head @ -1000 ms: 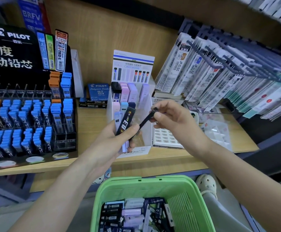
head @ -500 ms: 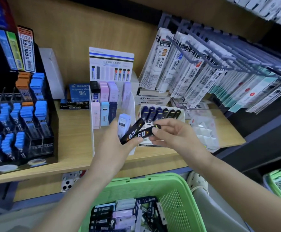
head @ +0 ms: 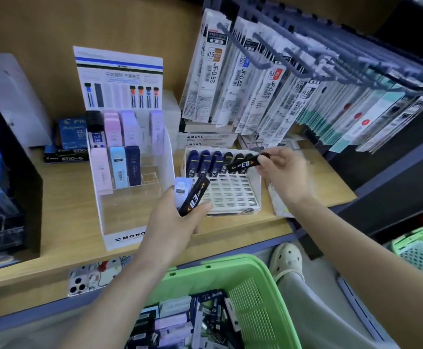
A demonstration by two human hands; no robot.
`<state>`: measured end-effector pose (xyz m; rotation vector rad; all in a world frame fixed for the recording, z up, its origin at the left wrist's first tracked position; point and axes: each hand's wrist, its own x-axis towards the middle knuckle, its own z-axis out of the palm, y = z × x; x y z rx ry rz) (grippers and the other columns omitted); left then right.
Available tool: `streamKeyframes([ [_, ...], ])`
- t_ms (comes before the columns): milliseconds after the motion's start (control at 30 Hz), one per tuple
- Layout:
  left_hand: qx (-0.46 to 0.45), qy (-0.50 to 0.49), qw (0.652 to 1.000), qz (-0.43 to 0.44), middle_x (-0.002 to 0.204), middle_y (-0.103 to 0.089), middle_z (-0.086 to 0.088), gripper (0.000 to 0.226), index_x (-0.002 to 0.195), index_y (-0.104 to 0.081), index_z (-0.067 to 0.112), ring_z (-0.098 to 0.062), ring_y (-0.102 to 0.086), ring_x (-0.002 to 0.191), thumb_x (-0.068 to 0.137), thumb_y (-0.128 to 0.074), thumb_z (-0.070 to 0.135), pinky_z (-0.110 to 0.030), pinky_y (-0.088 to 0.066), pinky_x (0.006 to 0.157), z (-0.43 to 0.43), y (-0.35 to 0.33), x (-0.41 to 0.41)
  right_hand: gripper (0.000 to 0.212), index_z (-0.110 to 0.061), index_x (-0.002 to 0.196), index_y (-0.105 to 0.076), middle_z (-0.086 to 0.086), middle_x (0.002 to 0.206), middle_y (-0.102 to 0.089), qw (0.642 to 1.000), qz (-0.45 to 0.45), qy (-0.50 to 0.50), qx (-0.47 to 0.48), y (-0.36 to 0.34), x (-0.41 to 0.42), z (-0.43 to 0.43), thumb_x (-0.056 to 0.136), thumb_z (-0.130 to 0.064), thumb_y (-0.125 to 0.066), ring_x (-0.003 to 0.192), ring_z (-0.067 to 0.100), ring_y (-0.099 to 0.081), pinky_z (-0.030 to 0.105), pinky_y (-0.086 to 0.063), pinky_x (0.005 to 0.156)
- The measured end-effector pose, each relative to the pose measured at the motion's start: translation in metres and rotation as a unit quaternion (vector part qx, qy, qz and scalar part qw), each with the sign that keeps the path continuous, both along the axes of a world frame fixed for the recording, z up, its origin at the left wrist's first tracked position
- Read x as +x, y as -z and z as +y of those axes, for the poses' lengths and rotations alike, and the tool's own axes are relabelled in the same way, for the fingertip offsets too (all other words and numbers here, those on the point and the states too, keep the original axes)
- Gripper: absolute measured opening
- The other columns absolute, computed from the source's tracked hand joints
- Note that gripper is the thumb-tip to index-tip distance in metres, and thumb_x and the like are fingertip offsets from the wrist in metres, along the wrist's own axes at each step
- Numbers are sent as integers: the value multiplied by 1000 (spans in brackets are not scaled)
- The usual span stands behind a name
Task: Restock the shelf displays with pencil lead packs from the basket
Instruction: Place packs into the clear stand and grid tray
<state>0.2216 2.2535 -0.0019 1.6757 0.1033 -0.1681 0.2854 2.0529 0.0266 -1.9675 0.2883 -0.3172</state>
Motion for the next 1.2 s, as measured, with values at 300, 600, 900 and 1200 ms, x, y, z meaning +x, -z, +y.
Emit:
streamKeyframes([
  [300, -7, 3, 1000, 28, 64, -55, 0, 19, 83, -49, 19, 2, -48, 40, 86, -67, 25, -11, -40, 44, -5, 5, 6, 9, -15, 89, -59, 9, 92, -64, 990, 14, -59, -125, 34, 35, 1, 89, -6, -61, 91, 23, -61, 41, -53, 85],
  [600, -22, 1, 999, 43, 65, -55, -4, 17, 92, -53, 13, -1, -48, 43, 87, -65, 25, -12, -41, 45, -9, 6, 7, 11, -11, 99, -63, -2, 84, -60, 949, 15, -144, -279, 25, 45, -1, 90, -6, -58, 81, 15, -55, 11, -39, 66],
  [900, -29, -4, 998, 50, 68, -57, -2, 15, 88, -52, 15, -2, -51, 45, 87, -65, 24, -10, -42, 43, -12, 3, 7, 23, -9, 109, -65, -4, 95, -49, 914, -38, -175, -365, 27, 53, 7, 86, -8, -65, 89, 15, -53, 33, -47, 85],
  [1200, -29, -6, 999, 43, 65, -57, 1, 16, 82, -50, 22, 2, -48, 39, 88, -64, 23, -8, -37, 41, -12, 4, 8, 17, -8, 105, -58, 5, 107, -52, 902, -61, -132, -407, 44, 46, 12, 88, -5, -60, 90, 25, -57, 44, -49, 76],
])
